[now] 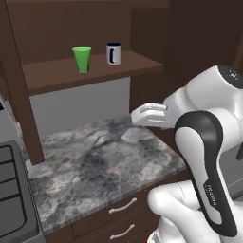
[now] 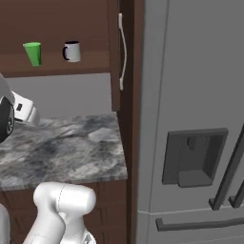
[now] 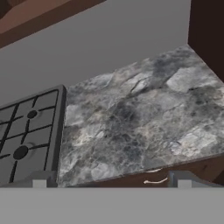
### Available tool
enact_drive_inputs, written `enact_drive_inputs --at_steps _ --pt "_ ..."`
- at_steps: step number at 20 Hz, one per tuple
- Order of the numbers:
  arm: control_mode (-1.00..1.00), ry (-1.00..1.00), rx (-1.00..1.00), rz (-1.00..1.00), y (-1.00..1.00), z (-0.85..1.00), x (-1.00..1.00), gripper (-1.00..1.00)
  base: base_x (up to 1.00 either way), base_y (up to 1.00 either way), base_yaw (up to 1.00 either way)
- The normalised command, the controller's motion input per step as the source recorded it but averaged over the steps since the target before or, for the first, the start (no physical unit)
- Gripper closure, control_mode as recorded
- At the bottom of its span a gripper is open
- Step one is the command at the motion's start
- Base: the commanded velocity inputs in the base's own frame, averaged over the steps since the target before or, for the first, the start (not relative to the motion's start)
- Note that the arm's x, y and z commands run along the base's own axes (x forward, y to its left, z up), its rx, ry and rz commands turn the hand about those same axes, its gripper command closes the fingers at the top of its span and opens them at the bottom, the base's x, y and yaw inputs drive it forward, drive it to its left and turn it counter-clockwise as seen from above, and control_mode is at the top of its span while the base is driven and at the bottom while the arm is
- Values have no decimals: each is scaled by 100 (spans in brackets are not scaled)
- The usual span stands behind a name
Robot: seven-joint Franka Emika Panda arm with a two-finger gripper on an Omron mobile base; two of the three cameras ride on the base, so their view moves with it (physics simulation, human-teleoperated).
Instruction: There is a tray on the dining counter. Grab the cup, mug, and pitcher and place them on the tray. The pitcher may be placed next to the tray if it cannot fit the tray.
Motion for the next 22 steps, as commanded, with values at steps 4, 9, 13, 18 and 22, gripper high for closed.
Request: enact_drive_inputs --at_steps 4,9,13,18,22 --pt "100 0 0 0 0 0 0 -100 64 49 -10" --pt "100 0 0 0 0 0 0 -100 45 26 8" --pt "100 0 0 0 0 0 0 -100 76 0 18" --pt "100 0 0 0 0 0 0 -100 73 -7 23" --pt "100 0 0 0 0 0 0 -100 63 -15 34"
